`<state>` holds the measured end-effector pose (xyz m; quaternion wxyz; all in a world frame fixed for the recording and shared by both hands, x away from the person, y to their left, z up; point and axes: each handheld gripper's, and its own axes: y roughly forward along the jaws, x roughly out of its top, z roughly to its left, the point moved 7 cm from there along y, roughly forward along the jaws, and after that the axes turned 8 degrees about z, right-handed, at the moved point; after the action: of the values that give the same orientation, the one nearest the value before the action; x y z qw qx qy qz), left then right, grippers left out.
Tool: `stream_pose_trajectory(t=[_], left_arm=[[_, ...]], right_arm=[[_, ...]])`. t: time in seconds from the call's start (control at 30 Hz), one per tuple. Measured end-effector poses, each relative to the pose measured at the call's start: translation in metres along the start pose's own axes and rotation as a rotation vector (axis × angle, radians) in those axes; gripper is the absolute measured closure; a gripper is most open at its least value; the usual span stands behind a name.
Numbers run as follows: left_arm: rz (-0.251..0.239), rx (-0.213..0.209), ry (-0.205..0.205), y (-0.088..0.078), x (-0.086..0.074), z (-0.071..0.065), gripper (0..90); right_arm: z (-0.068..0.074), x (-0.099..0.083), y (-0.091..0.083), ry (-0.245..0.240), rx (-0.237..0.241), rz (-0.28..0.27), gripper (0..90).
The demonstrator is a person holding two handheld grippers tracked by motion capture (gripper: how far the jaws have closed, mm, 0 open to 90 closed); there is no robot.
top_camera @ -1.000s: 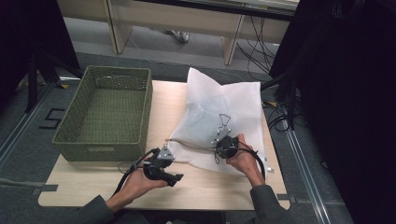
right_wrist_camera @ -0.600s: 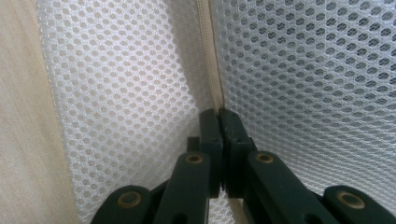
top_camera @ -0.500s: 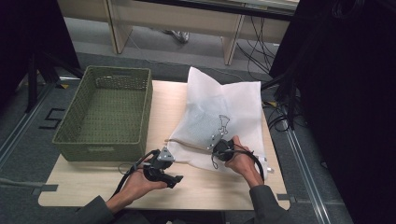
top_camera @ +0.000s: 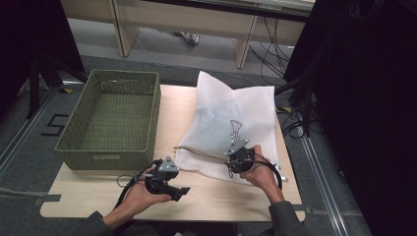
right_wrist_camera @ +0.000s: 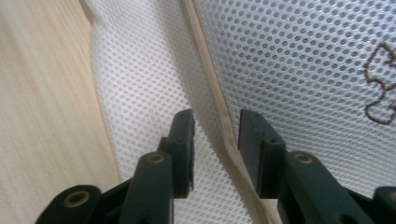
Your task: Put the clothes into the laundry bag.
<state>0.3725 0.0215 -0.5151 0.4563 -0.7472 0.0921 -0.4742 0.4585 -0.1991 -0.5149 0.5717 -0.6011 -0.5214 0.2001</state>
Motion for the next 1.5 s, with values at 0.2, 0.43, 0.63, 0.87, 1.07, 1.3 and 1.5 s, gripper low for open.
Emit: stream_pose_trajectory(t=[0.2, 0.43, 0.63, 0.87, 1.07, 1.3, 1.5], left_arm=[[-0.009, 0.015, -0.008, -0.011, -0.007, 0.003, 28.7], [-0.037, 0.041, -0.014, -0.023, -0.013, 0.007, 28.2], [-0.059, 0.049, 0.0, -0.031, -0.019, 0.008, 25.4], [-0.1, 0.052, -0.025, -0.046, -0.026, 0.012, 22.8], [-0.134, 0.061, -0.029, -0.058, -0.034, 0.021, 20.0], [-0.14, 0.088, -0.033, -0.065, -0.044, 0.029, 16.7], [-0.154, 0.105, -0.072, -0.074, -0.051, 0.035, 15.5]], right_arm=[[-0.001, -0.003, -0.012, 0.134, -0.005, -0.091, 53.2], [-0.007, -0.008, -0.024, 0.256, -0.01, -0.19, 46.0], [0.002, 0.001, -0.035, 0.315, 0.066, -0.304, 42.2], [0.02, 0.006, -0.044, 0.352, 0.164, -0.376, 39.3], [0.032, 0.002, -0.046, 0.355, 0.176, -0.373, 38.7], [0.038, -0.001, -0.048, 0.344, 0.165, -0.366, 37.8], [0.044, -0.004, -0.05, 0.335, 0.182, -0.365, 37.0]])
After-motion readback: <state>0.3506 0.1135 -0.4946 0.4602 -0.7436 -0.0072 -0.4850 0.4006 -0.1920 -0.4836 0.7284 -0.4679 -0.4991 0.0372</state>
